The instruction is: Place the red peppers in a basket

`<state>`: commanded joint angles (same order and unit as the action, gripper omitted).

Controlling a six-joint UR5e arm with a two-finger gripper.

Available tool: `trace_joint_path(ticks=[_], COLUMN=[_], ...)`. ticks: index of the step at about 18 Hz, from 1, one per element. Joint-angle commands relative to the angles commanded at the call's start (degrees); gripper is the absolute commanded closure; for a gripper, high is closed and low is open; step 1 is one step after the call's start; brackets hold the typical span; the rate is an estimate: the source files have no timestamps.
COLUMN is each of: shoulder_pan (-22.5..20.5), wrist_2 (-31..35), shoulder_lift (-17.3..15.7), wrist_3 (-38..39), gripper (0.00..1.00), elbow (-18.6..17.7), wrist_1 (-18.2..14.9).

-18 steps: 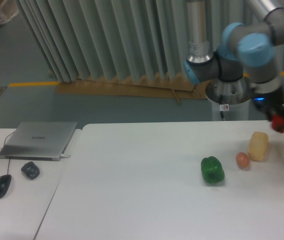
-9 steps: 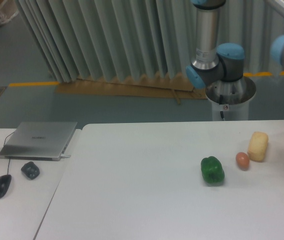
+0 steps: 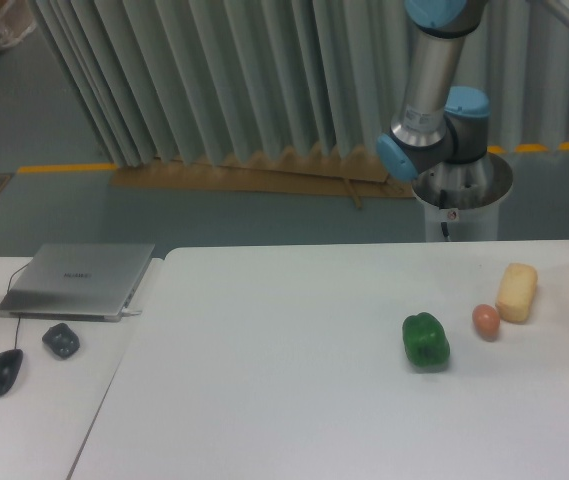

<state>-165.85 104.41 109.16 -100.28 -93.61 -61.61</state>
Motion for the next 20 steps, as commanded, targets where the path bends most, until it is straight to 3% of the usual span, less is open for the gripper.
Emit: trace_joint_path(ticks=[1, 4, 10, 15, 17, 20], shoulder_pan=[0.0, 0.5, 3.3, 4.2, 4.7, 7.2], wrist_2=[0.0, -0.2, -3.9, -9.0, -12.5, -12.6], shoulder_lift=[0.1, -0.2, -1.1, -5.1, -5.9, -5.5], wrist_3=[0.0, -0.2, -0.2, -0.2, -0.3, -0.4], gripper=[0.22, 0.0, 0.0, 0.0, 0.0, 0.0], elbow=[0.0, -0.2, 0.1, 0.9, 2.2, 4.7], wrist_1=[0.0, 0.0, -0.3, -1.0, -4.5, -10.8])
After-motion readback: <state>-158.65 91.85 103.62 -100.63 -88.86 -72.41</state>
